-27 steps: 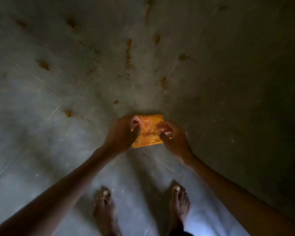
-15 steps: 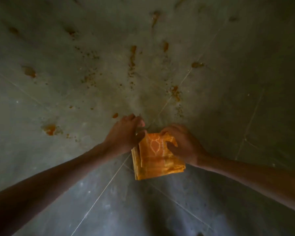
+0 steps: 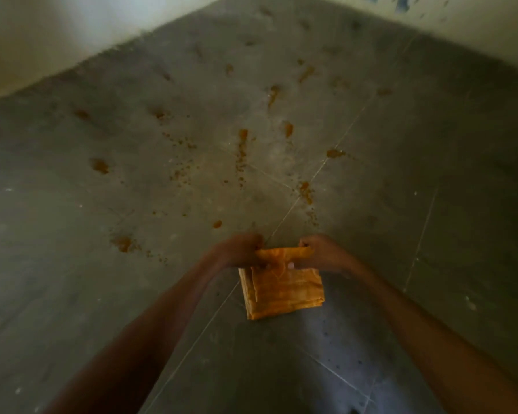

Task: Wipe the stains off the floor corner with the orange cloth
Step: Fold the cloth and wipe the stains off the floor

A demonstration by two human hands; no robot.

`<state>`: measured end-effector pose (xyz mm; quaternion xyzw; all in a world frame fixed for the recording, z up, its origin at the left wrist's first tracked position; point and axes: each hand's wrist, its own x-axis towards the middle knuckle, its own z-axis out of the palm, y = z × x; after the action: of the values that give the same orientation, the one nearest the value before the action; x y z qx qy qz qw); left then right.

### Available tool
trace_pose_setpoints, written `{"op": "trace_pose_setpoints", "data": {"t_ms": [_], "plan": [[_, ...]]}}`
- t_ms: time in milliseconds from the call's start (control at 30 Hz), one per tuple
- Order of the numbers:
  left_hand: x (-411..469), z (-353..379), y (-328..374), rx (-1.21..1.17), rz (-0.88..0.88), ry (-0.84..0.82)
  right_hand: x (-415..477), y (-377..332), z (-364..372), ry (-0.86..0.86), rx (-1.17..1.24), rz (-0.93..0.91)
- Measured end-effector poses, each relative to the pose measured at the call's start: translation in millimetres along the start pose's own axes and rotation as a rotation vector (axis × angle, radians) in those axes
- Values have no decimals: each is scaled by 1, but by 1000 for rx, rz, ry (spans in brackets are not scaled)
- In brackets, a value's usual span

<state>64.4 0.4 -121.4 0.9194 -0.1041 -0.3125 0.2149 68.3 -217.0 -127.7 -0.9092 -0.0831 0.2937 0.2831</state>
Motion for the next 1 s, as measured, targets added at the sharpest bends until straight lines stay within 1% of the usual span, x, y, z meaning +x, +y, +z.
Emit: {"op": "trace_pose_setpoints", "data": {"t_ms": [67, 100, 167, 200, 233, 267, 300, 333, 367, 400, 433, 467, 500, 533, 567, 600, 633, 667, 733, 767, 800, 833, 867, 900, 933, 967, 1000], "plan": [[-2, -1, -5, -163, 17, 45, -8, -1, -3, 21, 188, -24], [-5, -1, -7, -286, 31, 76, -14, 0, -3, 43, 351, -34], [-16, 1, -4, -664, 104, 107, -28, 4, -3, 98, 805, -14], [-20, 1, 1, -821, 136, 131, -34, 7, -2, 155, 1013, 6], [-26, 0, 8, -921, 145, 175, -38, 5, 0, 257, 1142, 30], [-29, -1, 14, -964, 145, 242, -41, 4, 2, 400, 1139, 89], [-31, -6, 24, -943, 148, 320, -43, 2, 1, 552, 1019, 151], [-33, -9, 32, -902, 182, 385, -43, -1, 5, 674, 825, 208], [-34, -14, 42, -845, 238, 428, -45, -8, 7, 720, 663, 265], [-37, -16, 53, -784, 300, 461, -47, -16, 9, 706, 596, 307], [-40, -19, 63, -689, 318, 524, -48, -26, 10, 639, 651, 305], [-44, -22, 71, -571, 347, 575, -51, -38, 8, 537, 870, 268], [-48, -26, 77, -462, 400, 570, -54, -49, 4, 406, 1170, 243], [-49, -28, 82, -379, 466, 487, -61, -59, -1, 255, 1458, 236], [-50, -31, 84, -305, 504, 358, -67, -66, -5, 128, 1652, 232], [-50, -34, 83, -279, 498, 268, -72, -71, -10, 67, 1745, 212], [-53, -37, 81, -313, 462, 263, -77, -72, -10, 61, 1741, 200], [-51, -39, 76, -386, 426, 347, -81, -71, -11, 85, 1714, 209], [-45, -40, 62, -466, 292, 650, -81, -67, -9, -6, 1731, 212], [-44, -41, 56, -495, 169, 725, -78, -63, -6, -41, 1754, 237], [-44, -41, 47, -587, 39, 646, -76, -59, -5, -77, 1746, 227], [-44, -43, 41, -747, -49, 446, -74, -55, -5, -114, 1707, 224], [-43, -41, 33, -890, -85, 236, -71, -52, -5, -132, 1657, 229], [-44, -39, 28, -995, -83, 93, -67, -47, -5, -144, 1623, 236], [-43, -37, 24, -1027, -67, 54, -64, -42, -4, -173, 1572, 235], [-42, -34, 20, -1015, -44, 89, -62, -41, -3, -193, 1529, 239], [-40, -31, 19, -967, -31, 164, -62, -41, -1, -188, 1501, 241]]}}
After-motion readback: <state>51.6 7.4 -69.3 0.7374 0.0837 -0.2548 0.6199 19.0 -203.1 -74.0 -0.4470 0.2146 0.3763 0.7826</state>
